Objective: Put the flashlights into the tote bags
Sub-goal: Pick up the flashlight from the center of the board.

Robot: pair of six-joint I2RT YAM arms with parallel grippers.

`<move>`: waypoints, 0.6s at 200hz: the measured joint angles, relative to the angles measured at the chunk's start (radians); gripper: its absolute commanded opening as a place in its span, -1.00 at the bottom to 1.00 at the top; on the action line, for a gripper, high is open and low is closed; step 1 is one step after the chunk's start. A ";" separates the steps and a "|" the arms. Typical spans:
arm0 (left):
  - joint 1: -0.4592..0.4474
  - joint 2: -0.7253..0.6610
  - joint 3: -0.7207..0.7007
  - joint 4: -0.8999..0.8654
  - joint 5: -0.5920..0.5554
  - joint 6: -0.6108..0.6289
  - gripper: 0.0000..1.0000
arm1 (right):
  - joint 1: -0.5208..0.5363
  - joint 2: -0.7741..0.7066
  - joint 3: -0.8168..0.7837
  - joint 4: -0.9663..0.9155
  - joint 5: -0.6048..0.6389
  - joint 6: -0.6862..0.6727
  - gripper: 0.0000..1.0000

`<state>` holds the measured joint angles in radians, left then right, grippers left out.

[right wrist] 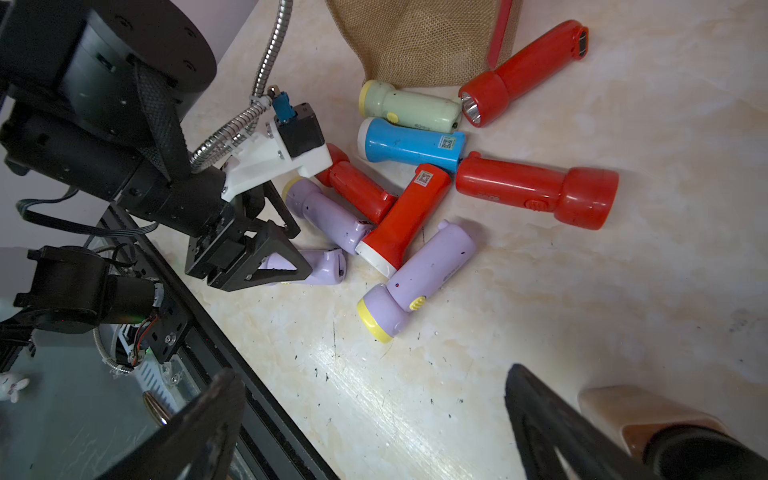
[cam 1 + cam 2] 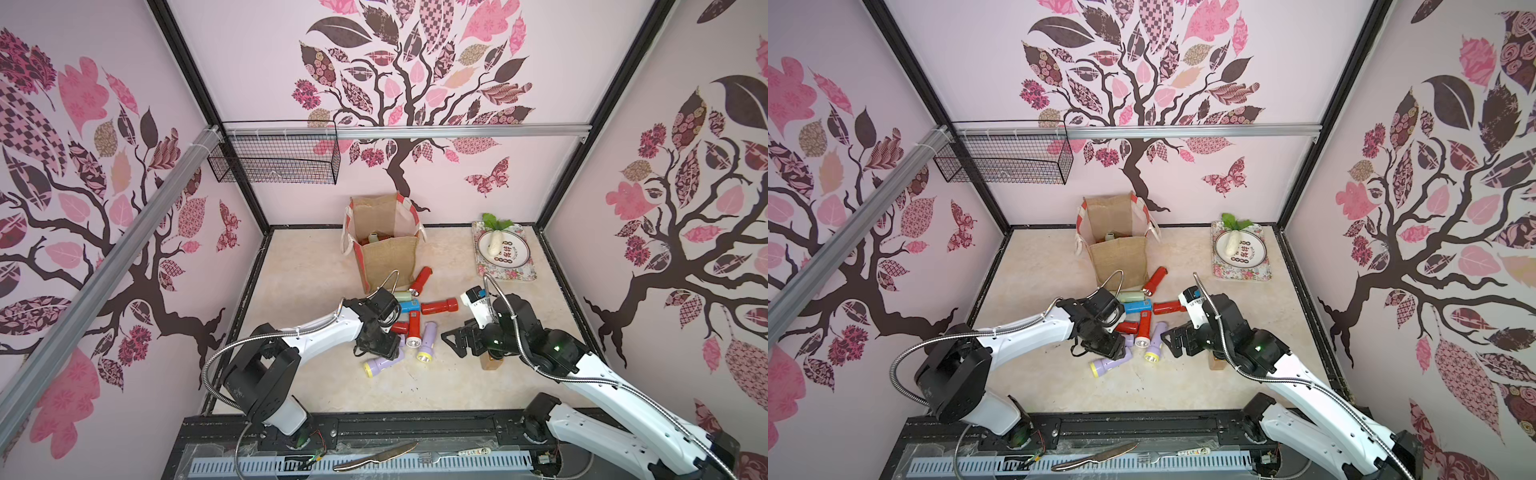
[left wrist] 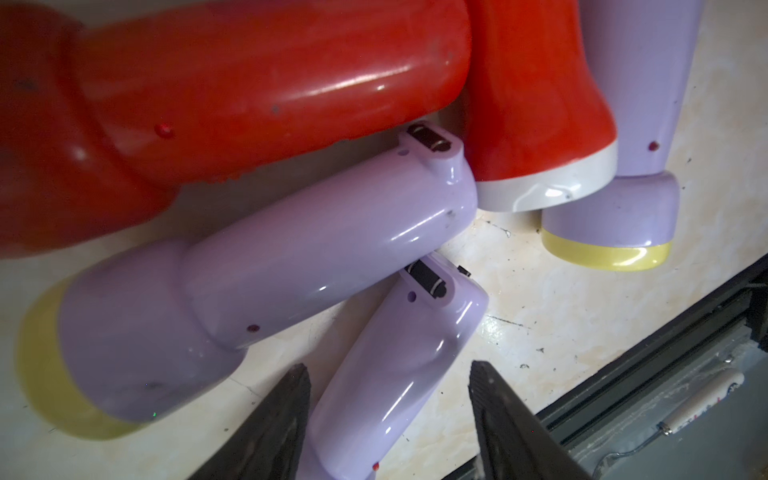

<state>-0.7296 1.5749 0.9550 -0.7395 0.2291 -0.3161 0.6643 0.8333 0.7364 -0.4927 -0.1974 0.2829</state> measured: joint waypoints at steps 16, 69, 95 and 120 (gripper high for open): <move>-0.001 0.011 -0.003 0.002 0.000 0.003 0.26 | 0.000 -0.004 0.000 -0.001 0.017 -0.003 0.99; -0.025 0.039 -0.008 0.014 0.004 0.007 0.21 | 0.000 -0.010 0.000 -0.007 0.056 -0.014 0.99; -0.036 0.058 -0.008 0.015 -0.013 0.008 0.18 | 0.000 -0.022 0.000 -0.013 0.089 -0.018 1.00; -0.064 0.083 -0.008 0.014 -0.035 0.010 0.13 | 0.000 -0.033 0.001 -0.013 0.111 -0.021 0.99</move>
<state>-0.7940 1.6577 0.9470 -0.7258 0.1944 -0.3058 0.6640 0.8001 0.7372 -0.5053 -0.0860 0.2619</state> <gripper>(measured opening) 0.575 0.997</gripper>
